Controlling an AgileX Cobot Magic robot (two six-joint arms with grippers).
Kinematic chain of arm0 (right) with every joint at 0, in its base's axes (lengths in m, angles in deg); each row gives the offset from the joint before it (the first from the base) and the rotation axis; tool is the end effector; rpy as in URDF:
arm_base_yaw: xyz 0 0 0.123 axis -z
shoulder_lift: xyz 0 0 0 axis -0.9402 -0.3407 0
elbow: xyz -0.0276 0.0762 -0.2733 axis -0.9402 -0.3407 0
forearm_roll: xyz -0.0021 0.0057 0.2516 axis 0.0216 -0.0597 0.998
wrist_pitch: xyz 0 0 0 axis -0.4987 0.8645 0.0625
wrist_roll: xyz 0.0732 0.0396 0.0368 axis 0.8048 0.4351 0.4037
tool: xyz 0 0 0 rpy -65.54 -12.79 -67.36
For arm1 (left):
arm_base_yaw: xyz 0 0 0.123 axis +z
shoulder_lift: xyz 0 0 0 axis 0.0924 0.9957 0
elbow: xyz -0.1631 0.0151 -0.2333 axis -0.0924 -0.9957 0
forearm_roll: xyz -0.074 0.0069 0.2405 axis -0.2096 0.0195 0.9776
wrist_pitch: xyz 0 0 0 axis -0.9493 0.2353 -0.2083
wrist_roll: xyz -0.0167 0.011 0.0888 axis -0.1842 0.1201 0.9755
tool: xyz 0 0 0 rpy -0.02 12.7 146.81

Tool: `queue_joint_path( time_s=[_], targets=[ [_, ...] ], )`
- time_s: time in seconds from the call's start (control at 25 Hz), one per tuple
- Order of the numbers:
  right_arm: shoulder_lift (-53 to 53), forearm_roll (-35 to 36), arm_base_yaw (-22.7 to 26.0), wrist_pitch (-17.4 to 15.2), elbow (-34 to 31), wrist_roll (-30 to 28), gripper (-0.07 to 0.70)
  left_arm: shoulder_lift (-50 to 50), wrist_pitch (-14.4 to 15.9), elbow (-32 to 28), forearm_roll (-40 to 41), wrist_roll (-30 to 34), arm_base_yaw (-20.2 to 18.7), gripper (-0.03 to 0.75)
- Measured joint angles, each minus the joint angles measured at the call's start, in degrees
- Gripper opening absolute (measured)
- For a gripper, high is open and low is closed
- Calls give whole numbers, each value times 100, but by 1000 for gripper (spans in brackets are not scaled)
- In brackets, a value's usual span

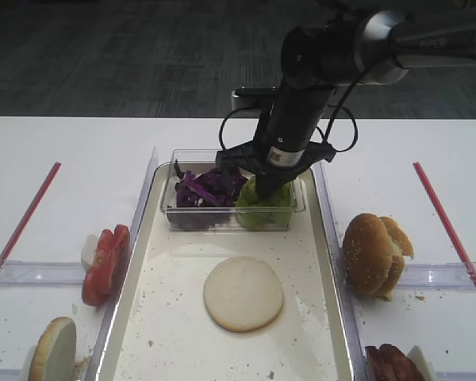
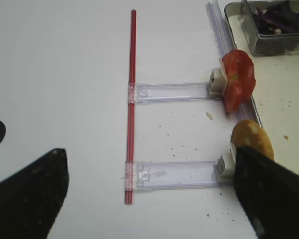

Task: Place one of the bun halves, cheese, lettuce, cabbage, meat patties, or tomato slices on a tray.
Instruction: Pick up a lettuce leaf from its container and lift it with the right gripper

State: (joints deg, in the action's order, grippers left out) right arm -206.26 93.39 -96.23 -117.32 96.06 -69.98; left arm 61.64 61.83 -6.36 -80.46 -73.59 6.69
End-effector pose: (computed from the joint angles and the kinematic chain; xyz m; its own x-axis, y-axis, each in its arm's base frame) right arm 0.4031 0.2160 0.1652 -0.9353 -0.2552 -0.2453 -0.3103 0.9245 0.2215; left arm -0.0123 0.0013 0.2649 -0.5518 -0.0484 -0.8326 -0.0585 0.9981 -0.0192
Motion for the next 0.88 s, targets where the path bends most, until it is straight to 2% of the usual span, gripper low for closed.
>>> queue_joint_path(
  time_s=[0.48, 0.88],
  targets=[
    [344, 46, 0, -134, 68, -151, 43, 0, 0, 0, 0, 0, 0, 618],
    [526, 49, 0, -787, 645, -263, 43, 0, 0, 0, 0, 0, 0, 618]
  ],
)
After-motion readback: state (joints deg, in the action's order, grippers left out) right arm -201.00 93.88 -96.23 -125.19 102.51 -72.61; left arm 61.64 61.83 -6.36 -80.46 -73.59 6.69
